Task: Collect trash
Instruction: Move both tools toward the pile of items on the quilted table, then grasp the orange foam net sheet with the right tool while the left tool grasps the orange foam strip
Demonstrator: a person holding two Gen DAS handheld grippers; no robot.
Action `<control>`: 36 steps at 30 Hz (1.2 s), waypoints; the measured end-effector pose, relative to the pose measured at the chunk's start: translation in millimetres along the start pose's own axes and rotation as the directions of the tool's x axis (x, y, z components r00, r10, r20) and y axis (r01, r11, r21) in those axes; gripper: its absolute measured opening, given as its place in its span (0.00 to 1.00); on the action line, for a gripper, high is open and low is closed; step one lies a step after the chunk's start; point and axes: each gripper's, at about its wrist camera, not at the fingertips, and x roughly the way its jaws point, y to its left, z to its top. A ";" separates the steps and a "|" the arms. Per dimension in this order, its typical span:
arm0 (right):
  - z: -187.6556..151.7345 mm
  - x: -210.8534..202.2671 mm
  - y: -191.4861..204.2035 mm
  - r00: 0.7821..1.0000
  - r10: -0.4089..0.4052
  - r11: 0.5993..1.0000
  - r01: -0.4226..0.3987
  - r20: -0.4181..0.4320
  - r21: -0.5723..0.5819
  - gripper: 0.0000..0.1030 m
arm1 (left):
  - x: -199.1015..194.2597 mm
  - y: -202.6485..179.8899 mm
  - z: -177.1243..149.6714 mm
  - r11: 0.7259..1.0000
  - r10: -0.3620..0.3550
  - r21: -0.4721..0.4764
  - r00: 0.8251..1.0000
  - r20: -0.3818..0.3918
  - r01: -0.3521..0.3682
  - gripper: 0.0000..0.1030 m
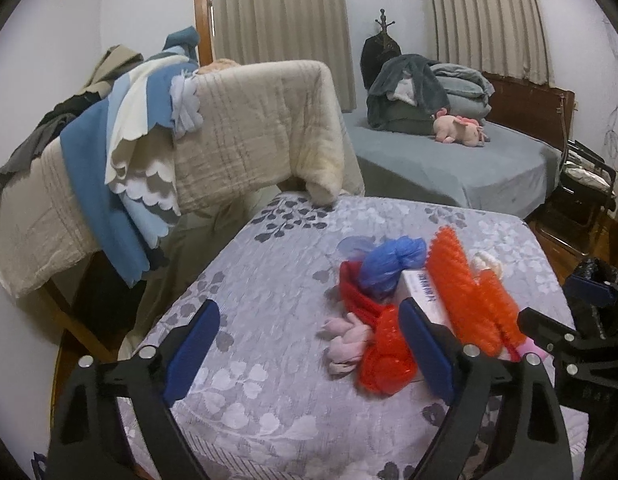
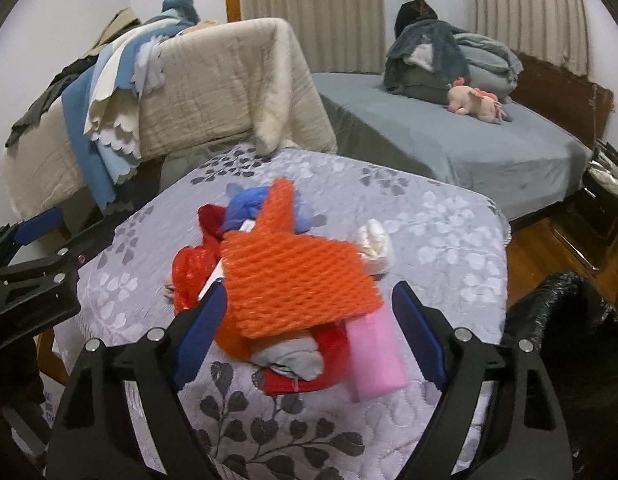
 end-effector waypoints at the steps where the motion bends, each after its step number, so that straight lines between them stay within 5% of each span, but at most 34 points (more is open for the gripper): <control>1: -0.1 2.5 2.3 1.000 0.003 1.000 -0.003 -0.006 -0.006 0.79 | 1.4 1.0 -0.6 1.000 0.001 0.000 1.000 -0.005 -0.001 0.86; 8: -6.7 23.7 8.4 0.997 0.028 0.999 -0.029 -0.066 -0.012 0.63 | 7.5 3.3 -2.6 1.000 -0.010 -0.004 1.000 -0.019 0.010 0.85; 15: -10.5 28.9 10.0 0.984 0.138 0.990 -0.139 -0.113 -0.006 0.14 | 5.8 -1.5 -3.6 1.000 -0.029 0.004 0.999 -0.025 0.029 0.86; 30: -21.9 -17.5 -28.9 0.993 0.086 0.996 -0.088 -0.075 -0.024 0.09 | -6.8 -45.0 -3.2 0.989 -0.137 0.046 0.990 -0.022 0.138 0.85; 36: -30.5 -21.3 -54.6 0.995 0.058 0.998 -0.057 -0.082 0.023 0.09 | -0.7 -78.2 -8.7 0.971 -0.224 0.071 0.973 -0.055 0.228 0.69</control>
